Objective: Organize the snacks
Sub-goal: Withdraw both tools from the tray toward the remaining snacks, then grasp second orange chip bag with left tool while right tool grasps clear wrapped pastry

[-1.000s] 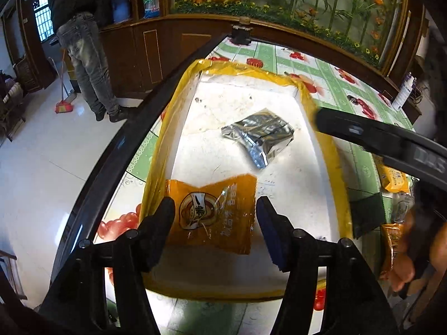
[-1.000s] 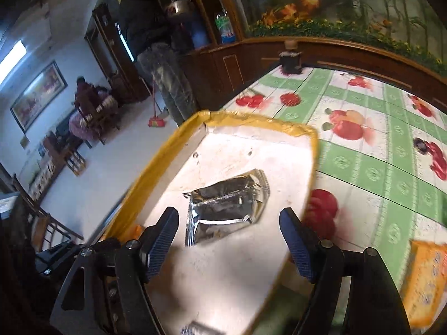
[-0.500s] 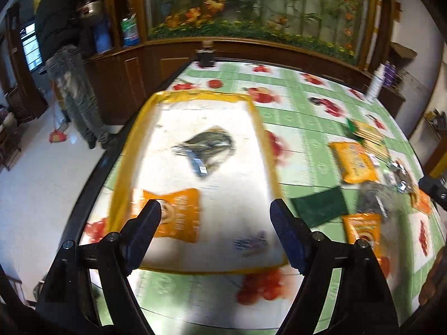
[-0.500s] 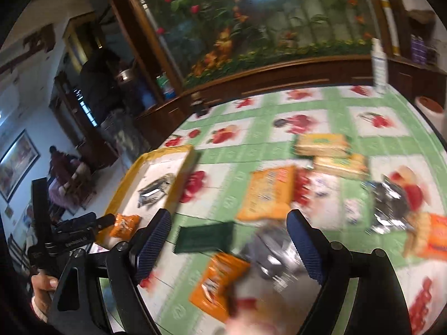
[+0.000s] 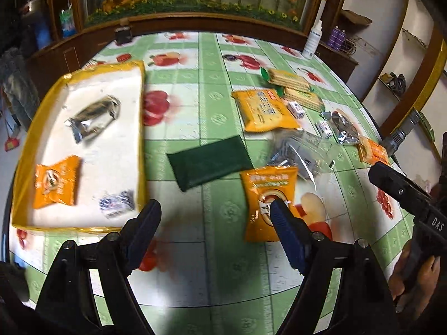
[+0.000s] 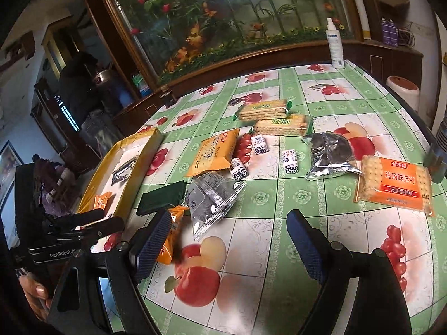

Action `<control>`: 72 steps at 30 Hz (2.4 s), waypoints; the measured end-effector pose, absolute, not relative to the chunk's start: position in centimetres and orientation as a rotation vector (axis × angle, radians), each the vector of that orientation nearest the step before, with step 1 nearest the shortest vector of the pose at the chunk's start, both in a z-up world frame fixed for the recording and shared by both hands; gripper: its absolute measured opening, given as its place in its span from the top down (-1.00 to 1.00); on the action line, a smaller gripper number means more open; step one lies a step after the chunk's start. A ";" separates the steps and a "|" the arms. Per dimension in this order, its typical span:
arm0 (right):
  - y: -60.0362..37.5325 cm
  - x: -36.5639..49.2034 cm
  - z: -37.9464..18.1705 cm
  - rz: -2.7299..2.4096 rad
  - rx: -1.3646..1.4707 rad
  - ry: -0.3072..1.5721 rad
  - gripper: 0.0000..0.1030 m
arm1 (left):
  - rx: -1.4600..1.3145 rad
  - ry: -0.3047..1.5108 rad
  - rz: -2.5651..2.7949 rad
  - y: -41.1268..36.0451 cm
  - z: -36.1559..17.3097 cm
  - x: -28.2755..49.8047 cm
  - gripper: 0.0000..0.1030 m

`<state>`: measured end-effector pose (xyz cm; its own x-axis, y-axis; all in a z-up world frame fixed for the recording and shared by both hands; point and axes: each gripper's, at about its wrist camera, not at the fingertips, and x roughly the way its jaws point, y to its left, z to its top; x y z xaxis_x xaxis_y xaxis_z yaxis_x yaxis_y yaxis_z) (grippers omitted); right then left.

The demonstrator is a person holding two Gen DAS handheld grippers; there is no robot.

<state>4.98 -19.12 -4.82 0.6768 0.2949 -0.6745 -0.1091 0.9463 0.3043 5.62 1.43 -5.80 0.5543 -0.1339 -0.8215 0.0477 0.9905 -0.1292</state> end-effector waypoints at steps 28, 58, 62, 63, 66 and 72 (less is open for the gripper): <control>-17.6 6.1 -4.9 0.243 0.118 0.806 -0.68 | -0.049 0.957 -0.054 -1.0 -6.1 6.0 -0.56; -9.9 13.6 -9.9 0.458 -0.284 0.961 -0.23 | -0.045 1.027 -0.084 1.0 -9.7 8.0 0.18; -11.0 13.2 -9.3 0.459 -0.191 0.962 -0.03 | -0.067 1.019 -0.096 1.3 -9.4 7.7 0.26; -11.2 13.1 -9.1 0.457 -0.175 0.962 0.01 | -0.074 1.017 -0.102 1.4 -9.3 7.5 0.26; -11.7 12.3 -8.6 0.449 -0.144 0.957 0.07 | -0.090 1.001 -0.119 1.5 -8.8 6.9 0.27; -12.3 10.4 -8.1 0.456 -0.067 0.947 0.09 | -0.092 0.959 -0.118 1.9 -7.4 5.4 0.27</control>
